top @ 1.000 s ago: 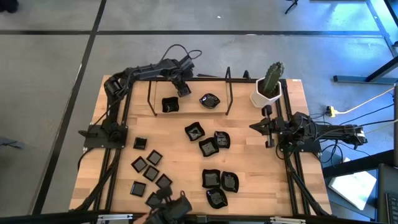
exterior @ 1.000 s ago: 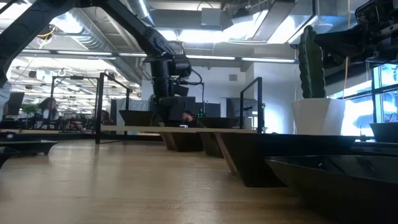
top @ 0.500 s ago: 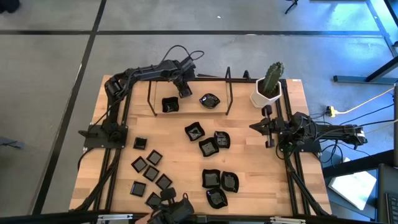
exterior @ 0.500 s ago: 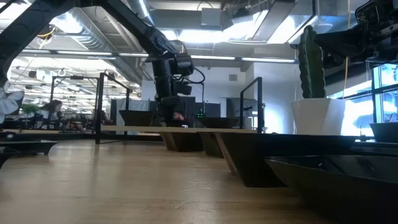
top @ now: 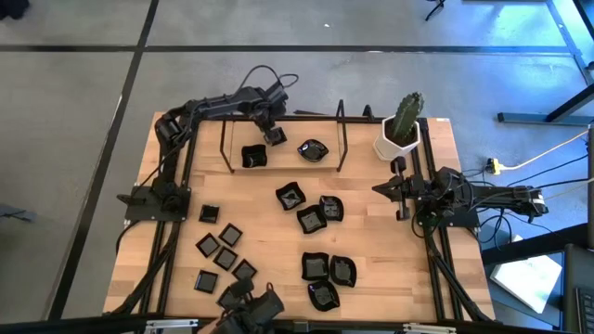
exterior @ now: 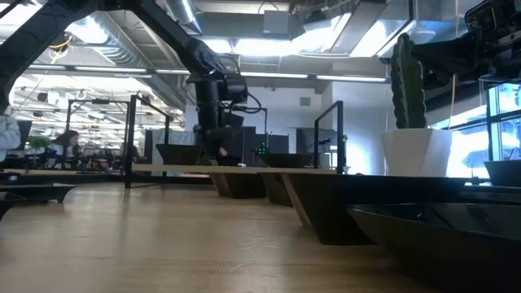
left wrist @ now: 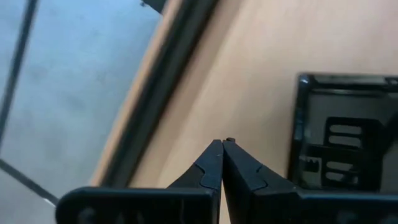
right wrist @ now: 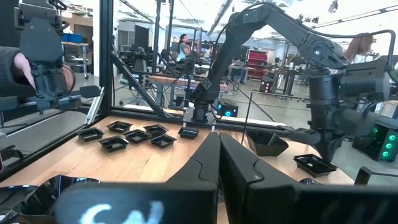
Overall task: Pick & Place Mini shaped plates
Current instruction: Stack the square plate on top of the square plate on the shelf, then stack the leaf-shaped plate on top of the leaf-shaped plate on the shelf
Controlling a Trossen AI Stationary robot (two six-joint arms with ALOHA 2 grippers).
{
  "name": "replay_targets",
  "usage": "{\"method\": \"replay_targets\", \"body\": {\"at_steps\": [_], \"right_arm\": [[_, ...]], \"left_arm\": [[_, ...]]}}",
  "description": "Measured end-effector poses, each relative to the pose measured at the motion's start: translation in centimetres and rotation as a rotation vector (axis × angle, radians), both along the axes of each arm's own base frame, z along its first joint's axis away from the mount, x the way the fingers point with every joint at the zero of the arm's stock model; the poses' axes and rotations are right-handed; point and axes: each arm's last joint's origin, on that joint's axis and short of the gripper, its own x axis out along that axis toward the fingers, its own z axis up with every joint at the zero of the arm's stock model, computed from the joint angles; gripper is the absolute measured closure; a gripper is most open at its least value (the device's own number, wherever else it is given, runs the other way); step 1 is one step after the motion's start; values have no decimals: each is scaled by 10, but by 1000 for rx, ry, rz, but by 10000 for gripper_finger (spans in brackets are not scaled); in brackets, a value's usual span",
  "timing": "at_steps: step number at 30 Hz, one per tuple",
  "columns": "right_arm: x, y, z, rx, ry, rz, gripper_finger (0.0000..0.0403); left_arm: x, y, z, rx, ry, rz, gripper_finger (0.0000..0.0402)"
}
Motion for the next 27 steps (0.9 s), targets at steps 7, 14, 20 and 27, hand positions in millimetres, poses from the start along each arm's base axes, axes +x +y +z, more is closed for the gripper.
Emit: {"method": "replay_targets", "body": {"at_steps": [7, 14, 20, 27], "right_arm": [[0, 0, 0, 0, 0, 0, 397], [0, 0, 0, 0, 0, 0, 397], [0, 0, 0, 0, 0, 0, 397], [0, 0, 0, 0, 0, 0, 397]], "left_arm": [[13, -13, 0, -12, -21, -74, 399], [21, -22, 1, 31, 2, -116, 399], [19, -18, 4, 87, 23, -73, 400], [11, -41, 66, 274, -10, -128, 399]]}}
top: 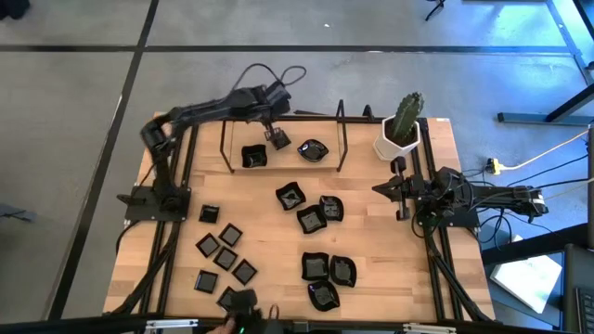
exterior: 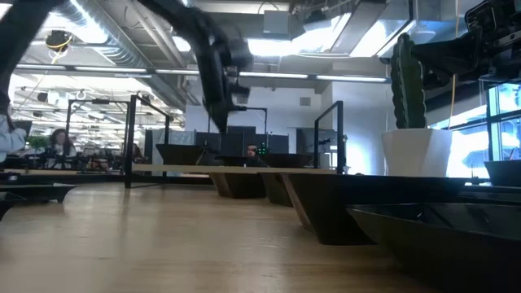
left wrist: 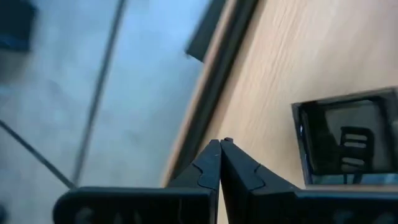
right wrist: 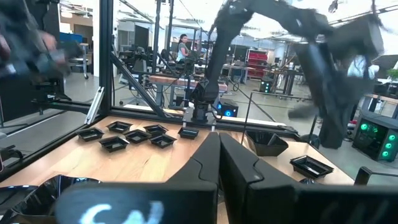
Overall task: Pick & Place Mini shaped plates
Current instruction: Stack the leaf-shaped plate on top of the leaf-shaped plate on the shelf
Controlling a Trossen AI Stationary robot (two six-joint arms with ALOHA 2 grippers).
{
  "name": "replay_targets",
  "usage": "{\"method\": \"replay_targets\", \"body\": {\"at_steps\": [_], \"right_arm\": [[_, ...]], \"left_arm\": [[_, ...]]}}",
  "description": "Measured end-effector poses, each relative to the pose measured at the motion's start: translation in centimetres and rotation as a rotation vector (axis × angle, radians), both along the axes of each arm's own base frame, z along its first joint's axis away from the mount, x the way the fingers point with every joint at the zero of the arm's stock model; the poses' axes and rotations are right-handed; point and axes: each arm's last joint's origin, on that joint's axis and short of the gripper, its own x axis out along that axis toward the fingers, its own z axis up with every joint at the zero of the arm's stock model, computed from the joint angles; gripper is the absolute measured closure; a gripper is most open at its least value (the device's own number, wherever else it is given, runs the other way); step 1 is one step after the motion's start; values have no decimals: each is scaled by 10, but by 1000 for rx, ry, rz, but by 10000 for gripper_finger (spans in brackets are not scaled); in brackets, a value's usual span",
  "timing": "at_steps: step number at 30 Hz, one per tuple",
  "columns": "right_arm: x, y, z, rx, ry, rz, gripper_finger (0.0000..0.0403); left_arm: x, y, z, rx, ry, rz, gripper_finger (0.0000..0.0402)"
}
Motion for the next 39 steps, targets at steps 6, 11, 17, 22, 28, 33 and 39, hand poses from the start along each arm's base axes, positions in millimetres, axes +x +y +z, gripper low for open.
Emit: {"method": "replay_targets", "body": {"at_steps": [6, 11, 17, 22, 28, 33, 39], "right_arm": [[0, 0, 0, 0, 0, 0, 397], [0, 0, 0, 0, 0, -1, 397], [0, 0, 0, 9, 0, 0, 397], [0, 0, 0, 46, 2, 4, 397], [0, 0, -1, 72, 11, 7, 397], [0, 0, -1, 84, 11, 8, 397], [0, 0, -1, 132, 12, 14, 397]], "left_arm": [[-34, -85, 101, 103, -180, -201, 399], [-88, -172, 169, -30, -551, -420, 399], [-155, -236, 187, -223, -790, -597, 400], [-170, -263, 141, -181, -886, -623, 399], [-167, -292, 73, -76, -991, -814, 399], [-168, -298, 47, 108, -1065, -892, 399], [-173, -294, 10, 146, -1074, -887, 399]]}}
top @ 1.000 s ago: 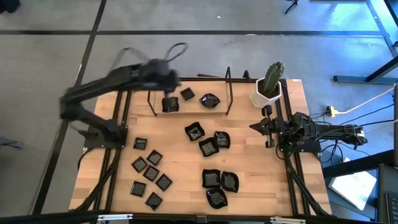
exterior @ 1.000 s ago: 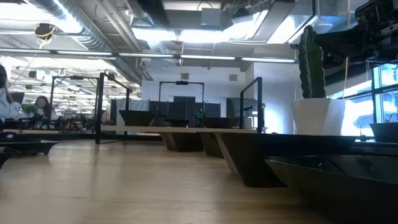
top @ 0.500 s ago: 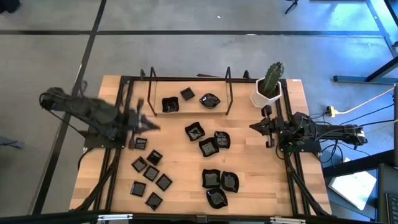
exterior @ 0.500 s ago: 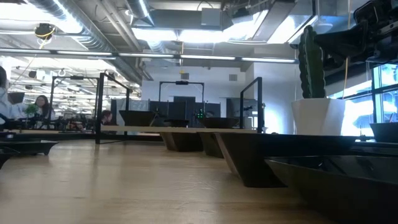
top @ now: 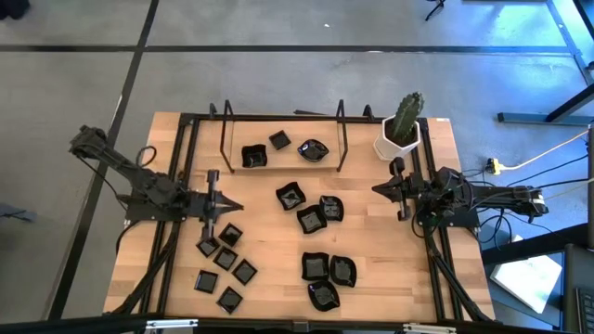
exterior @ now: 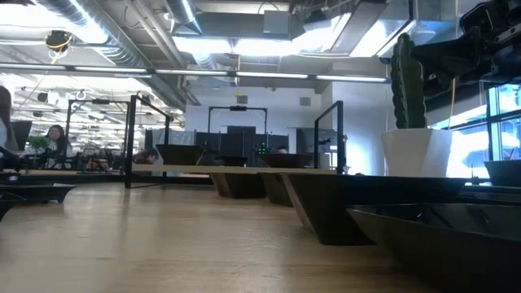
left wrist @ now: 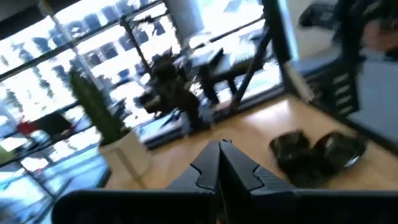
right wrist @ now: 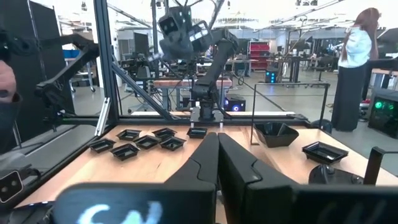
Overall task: Pick & Place Mini shaped plates
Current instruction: Stack the leaf-shaped plate on top of the leaf-shaped plate on the shelf
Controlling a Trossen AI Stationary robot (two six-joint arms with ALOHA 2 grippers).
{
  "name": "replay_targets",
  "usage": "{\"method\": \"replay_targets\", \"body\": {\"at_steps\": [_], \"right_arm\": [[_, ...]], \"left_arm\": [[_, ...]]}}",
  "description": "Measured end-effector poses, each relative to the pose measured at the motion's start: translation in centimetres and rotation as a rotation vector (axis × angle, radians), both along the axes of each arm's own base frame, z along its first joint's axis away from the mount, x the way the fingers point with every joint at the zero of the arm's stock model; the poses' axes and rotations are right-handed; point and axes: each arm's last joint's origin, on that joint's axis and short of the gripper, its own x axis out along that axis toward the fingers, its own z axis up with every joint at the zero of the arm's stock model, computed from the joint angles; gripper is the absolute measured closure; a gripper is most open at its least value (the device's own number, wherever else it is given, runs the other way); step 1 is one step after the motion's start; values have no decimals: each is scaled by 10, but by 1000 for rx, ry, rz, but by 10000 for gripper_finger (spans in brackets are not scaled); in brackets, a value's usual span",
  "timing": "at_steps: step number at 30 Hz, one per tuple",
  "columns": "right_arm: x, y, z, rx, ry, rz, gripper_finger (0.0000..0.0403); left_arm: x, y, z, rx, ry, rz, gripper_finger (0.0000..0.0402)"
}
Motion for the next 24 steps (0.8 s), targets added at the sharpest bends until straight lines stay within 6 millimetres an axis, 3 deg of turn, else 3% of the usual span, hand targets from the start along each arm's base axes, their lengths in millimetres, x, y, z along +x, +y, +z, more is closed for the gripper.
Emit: {"method": "replay_targets", "body": {"at_steps": [3, 7, 11, 15, 18, 24], "right_arm": [[0, 0, 0, 0, 0, 0, 397], [0, 0, 0, 3, 0, 1, 397], [0, 0, 0, 0, 0, 0, 397], [0, 0, 0, 0, 0, 0, 397], [0, 0, 0, 2, 0, 3, 397], [0, 0, 0, -1, -2, 2, 397]], "left_arm": [[-9, 5, 4, -51, -39, 61, 399], [-27, 6, 6, -85, -37, 6, 399], [-37, 6, -3, -86, -96, 0, 399], [-45, 15, -6, -76, -183, 140, 399], [-54, 24, -11, -70, -171, 216, 399], [-70, 36, -27, -102, -124, 175, 398]]}}
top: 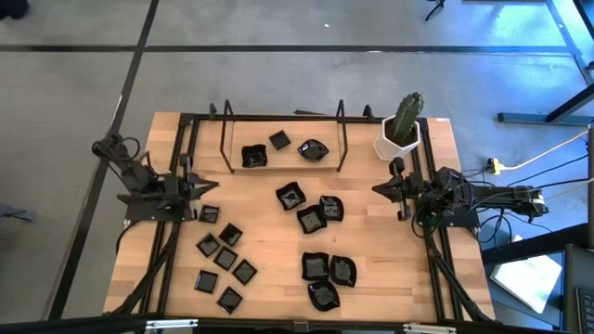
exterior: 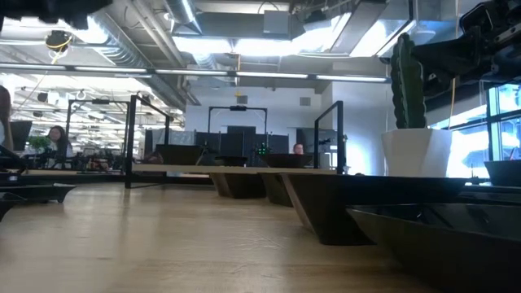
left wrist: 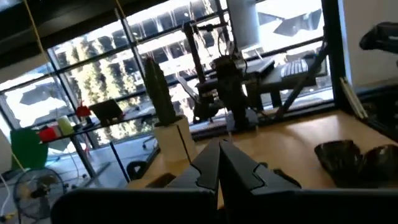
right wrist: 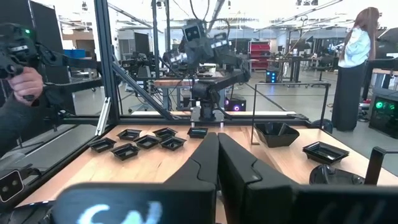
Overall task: Pick & Place Mini shaped plates
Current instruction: Stack the leaf-shaped plate on top of the leaf-shaped plate on the shelf
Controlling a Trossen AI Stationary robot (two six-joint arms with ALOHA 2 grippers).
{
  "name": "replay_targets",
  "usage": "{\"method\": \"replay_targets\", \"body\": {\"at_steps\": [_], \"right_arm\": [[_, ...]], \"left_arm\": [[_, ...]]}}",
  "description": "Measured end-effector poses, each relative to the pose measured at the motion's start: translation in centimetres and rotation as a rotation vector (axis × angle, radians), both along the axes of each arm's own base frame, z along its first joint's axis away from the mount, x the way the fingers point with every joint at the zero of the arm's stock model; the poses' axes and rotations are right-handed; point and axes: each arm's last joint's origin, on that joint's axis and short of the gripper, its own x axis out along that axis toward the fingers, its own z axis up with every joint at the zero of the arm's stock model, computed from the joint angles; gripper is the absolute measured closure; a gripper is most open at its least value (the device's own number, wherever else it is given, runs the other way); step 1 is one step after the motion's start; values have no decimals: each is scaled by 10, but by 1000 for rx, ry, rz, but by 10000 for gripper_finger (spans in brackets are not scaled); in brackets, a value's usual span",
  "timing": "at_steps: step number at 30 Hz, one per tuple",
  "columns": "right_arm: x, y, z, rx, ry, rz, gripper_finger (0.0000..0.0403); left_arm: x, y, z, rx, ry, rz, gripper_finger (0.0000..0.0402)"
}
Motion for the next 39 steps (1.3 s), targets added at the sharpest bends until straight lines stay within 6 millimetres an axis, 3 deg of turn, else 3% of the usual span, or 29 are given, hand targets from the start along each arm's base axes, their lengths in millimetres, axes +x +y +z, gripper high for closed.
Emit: {"method": "replay_targets", "body": {"at_steps": [3, 9, 14, 19, 24, 29, 34, 39], "right_arm": [[0, 0, 1, -1, -14, 0, 397], [-1, 0, 7, -4, -72, 9, 397], [4, -2, 16, 3, -63, -58, 397], [19, -2, 39, 15, 92, -70, 397], [52, 3, 62, 1, 320, -17, 397], [98, 14, 78, -22, 627, 35, 397], [144, 29, 91, -73, 945, 91, 394], [170, 32, 92, -84, 1208, 86, 377]], "left_arm": [[-7, 5, 0, -74, -77, -43, 398], [-4, -3, -7, -53, -119, -241, 398], [-2, 2, -12, -54, -108, -101, 398], [-2, 5, -8, -49, -135, -47, 398], [-2, 5, -9, -16, -126, -43, 398], [-2, 5, -9, -16, -126, -43, 398], [-2, 5, -9, -17, -126, -43, 398], [-2, 5, -9, -17, -126, -43, 398]]}}
